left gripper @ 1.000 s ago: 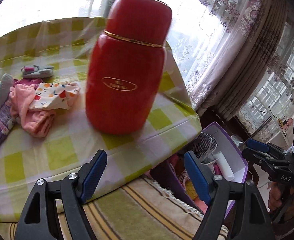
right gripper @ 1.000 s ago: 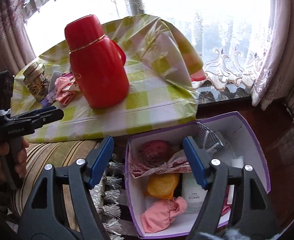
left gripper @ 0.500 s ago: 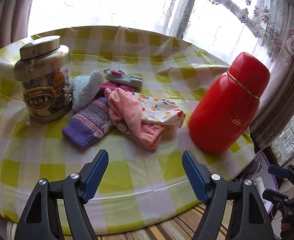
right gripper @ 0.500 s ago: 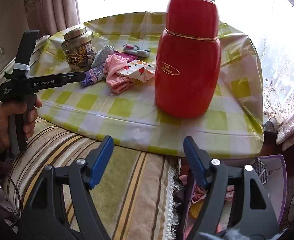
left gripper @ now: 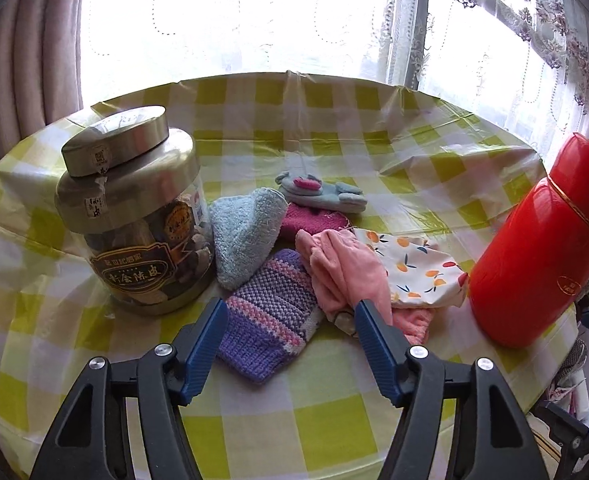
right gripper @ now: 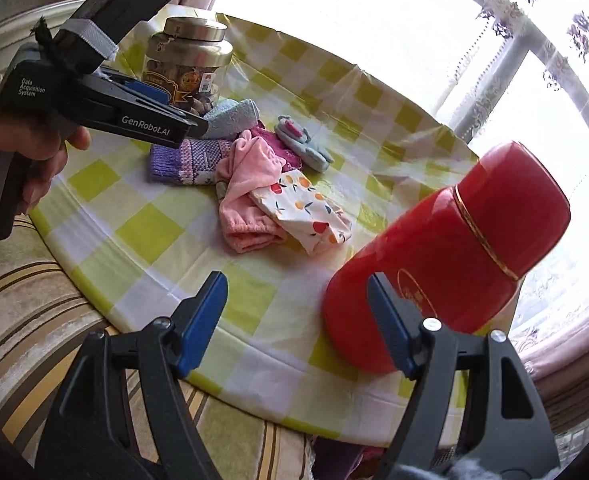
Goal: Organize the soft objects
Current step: 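Grasp the light blue sock with the left tool while the right tool grasps the orange-print cloth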
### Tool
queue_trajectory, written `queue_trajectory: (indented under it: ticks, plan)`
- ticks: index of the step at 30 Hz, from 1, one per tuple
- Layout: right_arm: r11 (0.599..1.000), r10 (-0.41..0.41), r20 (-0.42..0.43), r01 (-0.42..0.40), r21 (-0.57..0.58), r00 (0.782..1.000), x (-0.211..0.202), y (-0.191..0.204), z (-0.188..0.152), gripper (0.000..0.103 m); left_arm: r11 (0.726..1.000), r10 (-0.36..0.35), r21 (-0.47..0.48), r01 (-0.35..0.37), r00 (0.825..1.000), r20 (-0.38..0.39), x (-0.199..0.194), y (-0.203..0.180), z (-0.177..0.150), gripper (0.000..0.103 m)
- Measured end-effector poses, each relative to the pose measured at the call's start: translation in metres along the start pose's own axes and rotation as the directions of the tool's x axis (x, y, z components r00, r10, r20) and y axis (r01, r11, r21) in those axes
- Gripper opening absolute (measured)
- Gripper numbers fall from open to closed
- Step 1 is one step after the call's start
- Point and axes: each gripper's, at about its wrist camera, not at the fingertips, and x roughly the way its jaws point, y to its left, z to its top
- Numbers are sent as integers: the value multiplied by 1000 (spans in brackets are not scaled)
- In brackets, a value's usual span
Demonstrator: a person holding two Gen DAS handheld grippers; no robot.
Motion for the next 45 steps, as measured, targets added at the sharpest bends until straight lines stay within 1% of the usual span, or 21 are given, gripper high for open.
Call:
queue_trajectory:
  ticks: [3, 6, 11, 14, 16, 18, 22, 24, 27, 29, 30, 31, 32, 33, 34, 35, 36, 37, 38, 41, 45]
  plan:
    - [995, -60, 20, 61, -81, 998, 18, 8, 11, 75, 999, 44, 30, -44, 999, -2, 16, 1, 10, 62]
    - [979, -115, 25, 118, -168, 993, 40, 15, 20, 75, 995, 87, 48, -86, 996, -20, 34, 3, 18, 61]
    - [954, -172, -6, 165, -248, 985, 76, 19, 32, 75, 981, 168, 102, -163, 985, -42, 64, 1, 27, 60]
    - [926, -229, -34, 207, -316, 973, 96, 25, 36, 75, 976, 192, 117, -184, 980, -58, 80, 1, 30, 60]
    - [904, -256, -59, 218, -369, 965, 109, 30, 35, 75, 970, 214, 134, -204, 975, -62, 89, 0, 31, 60]
    - [890, -278, -84, 224, -398, 957, 121, 32, 34, 75, 966, 221, 150, -209, 973, -68, 96, -1, 31, 60]
    - [881, -279, -124, 203, -427, 952, 138, 32, 32, 75, 956, 242, 183, -228, 968, -59, 106, -4, 33, 60]
    - [878, -284, -134, 201, -434, 949, 146, 31, 32, 73, 954, 248, 192, -230, 966, -72, 113, -5, 35, 60]
    - [876, -294, -149, 204, -436, 944, 159, 29, 32, 65, 947, 261, 213, -242, 963, -67, 122, -9, 39, 61]
    - [878, -299, -163, 204, -434, 940, 168, 28, 32, 57, 940, 272, 232, -252, 960, -60, 127, -14, 41, 61]
    - [881, -294, -168, 199, -429, 941, 171, 28, 33, 55, 935, 284, 239, -263, 957, -60, 129, -15, 41, 61]
    - [884, -293, -171, 199, -423, 941, 174, 28, 33, 50, 932, 290, 245, -267, 955, -59, 131, -16, 41, 59]
    - [884, -295, -167, 203, -420, 941, 176, 28, 34, 47, 931, 293, 246, -270, 954, -62, 133, -16, 40, 53]
    - [887, -294, -165, 204, -415, 941, 178, 27, 35, 46, 931, 296, 243, -272, 953, -67, 135, -15, 40, 49]
    - [892, -289, -167, 202, -404, 943, 179, 27, 35, 43, 933, 297, 236, -273, 952, -74, 136, -12, 39, 39]
    - [902, -276, -175, 192, -387, 945, 180, 26, 36, 37, 937, 293, 224, -269, 953, -78, 137, -9, 38, 27]
    - [918, -252, -185, 173, -358, 950, 181, 23, 37, 32, 942, 286, 208, -265, 955, -81, 137, -6, 38, 21]
    - [929, -236, -190, 164, -331, 953, 181, 21, 38, 23, 948, 276, 189, -257, 958, -80, 136, -2, 38, 18]
    - [939, -221, -191, 156, -305, 956, 179, 19, 38, 16, 956, 256, 165, -241, 964, -76, 133, 1, 38, 16]
    - [965, -176, -183, 133, -226, 967, 172, 12, 39, 10, 973, 210, 112, -204, 976, -50, 122, 6, 41, 13]
    - [985, -146, -142, 130, -113, 979, 149, -2, 44, 9, 988, 149, 49, -148, 989, -24, 107, 10, 42, 13]
